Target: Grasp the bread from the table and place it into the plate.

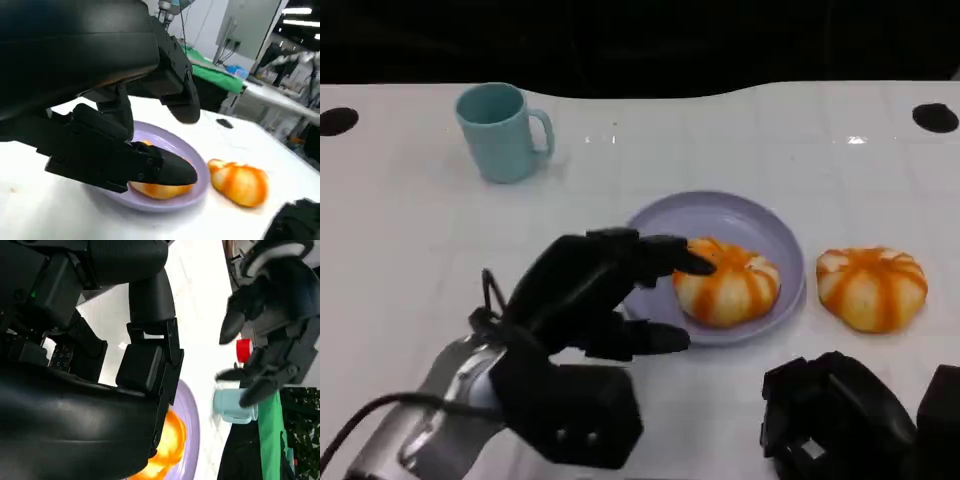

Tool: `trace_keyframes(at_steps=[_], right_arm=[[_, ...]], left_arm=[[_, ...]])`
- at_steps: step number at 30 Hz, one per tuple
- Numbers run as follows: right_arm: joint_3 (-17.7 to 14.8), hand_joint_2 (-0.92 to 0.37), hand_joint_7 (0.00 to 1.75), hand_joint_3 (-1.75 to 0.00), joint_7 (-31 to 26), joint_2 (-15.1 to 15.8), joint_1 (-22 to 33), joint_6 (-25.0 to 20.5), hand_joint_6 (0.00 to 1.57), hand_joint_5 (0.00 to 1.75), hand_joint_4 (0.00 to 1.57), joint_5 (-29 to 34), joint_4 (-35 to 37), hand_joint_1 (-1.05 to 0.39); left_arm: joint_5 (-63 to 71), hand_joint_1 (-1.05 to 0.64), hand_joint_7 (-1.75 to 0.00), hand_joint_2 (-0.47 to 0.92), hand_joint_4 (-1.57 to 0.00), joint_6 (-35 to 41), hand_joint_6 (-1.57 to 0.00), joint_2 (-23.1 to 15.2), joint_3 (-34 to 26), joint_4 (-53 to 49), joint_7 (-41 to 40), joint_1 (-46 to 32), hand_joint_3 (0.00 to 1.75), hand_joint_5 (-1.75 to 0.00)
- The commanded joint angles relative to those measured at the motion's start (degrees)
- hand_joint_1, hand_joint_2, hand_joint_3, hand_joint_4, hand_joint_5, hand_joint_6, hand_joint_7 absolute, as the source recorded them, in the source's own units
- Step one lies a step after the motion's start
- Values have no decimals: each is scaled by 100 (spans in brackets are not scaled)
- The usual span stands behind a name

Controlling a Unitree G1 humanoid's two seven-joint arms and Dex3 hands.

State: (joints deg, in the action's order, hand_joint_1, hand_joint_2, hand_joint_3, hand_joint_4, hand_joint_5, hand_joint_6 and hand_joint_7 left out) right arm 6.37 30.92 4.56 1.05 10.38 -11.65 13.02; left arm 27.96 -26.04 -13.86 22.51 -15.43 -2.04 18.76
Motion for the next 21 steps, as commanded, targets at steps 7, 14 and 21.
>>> trace_keyframes(at_steps=[7, 14, 21], right_arm=[[-74, -4, 102, -138, 43, 50, 30, 73, 157, 130, 156, -57, 45, -105], [-60, -3, 102, -138, -11, 57, 37, -45, 157, 130, 157, -15, -31, -105], [-55, -4, 101, -137, 21, 41, 24, 2, 157, 129, 157, -26, -1, -105]], left_arm=[[-1990, -68, -135, 92, -62, -1100, -57, 148, -450, -616, 1001, -629, 29, -168], [-3441, -77, -152, 92, -67, -1070, -64, 419, -702, -640, 2175, -1108, 30, -174], [-4422, -77, -148, 92, -74, -223, -69, 592, -968, -152, 3041, -1606, 24, -175]])
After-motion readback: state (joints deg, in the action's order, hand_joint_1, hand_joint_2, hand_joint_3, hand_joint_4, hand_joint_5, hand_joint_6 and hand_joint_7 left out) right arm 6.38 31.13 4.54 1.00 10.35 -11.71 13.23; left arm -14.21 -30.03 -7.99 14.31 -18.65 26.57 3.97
